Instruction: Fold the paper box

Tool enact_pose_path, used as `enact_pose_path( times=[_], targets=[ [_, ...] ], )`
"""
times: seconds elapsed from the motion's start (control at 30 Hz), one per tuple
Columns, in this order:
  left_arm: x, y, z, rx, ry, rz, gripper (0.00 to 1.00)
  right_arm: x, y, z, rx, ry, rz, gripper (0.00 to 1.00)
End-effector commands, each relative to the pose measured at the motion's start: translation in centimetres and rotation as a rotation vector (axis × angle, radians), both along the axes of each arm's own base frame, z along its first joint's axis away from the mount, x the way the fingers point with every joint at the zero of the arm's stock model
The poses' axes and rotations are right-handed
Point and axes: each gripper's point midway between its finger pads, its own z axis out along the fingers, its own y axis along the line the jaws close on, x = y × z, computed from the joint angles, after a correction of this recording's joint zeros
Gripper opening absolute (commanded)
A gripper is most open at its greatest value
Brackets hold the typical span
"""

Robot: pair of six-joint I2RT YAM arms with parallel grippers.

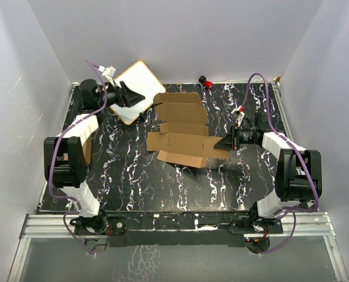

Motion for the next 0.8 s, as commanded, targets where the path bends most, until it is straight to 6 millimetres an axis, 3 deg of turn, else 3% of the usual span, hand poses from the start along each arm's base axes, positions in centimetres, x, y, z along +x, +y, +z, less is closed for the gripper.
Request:
enact_pose_path(
  times=[0.0,0.1,0.2,0.4,0.77],
  targets=[
    [-4.6,-1.5,4.6,-0.120,-0.138,-0.203,0.91,1.6,-0.4,1.6,-0.017,-0.095,-0.004,0.08],
    [-4.8,-1.3,3.5,-0.086,-0.145,-0.196,0.94,1.4,-0.3,1.6,-0.012,-0.102,0.009,0.08],
    [-3.9,-1.1,1.1,-0.040,-0.076,-0.191,0.94,1.3,-0.3,1.6,-0.015,-0.110,0.021,0.08],
    [-3.2,-2.0,-0.8,-0.086,0.000,-0.235,0.94,1.0,-0.1,1.5,-0.044,-0.142,0.055,0.08],
    [-3.4,-3.3,-1.4,-0.136,0.078,-0.349,0.94,-0.3,1.1,1.9,-0.079,-0.234,0.145,0.08]
  ],
)
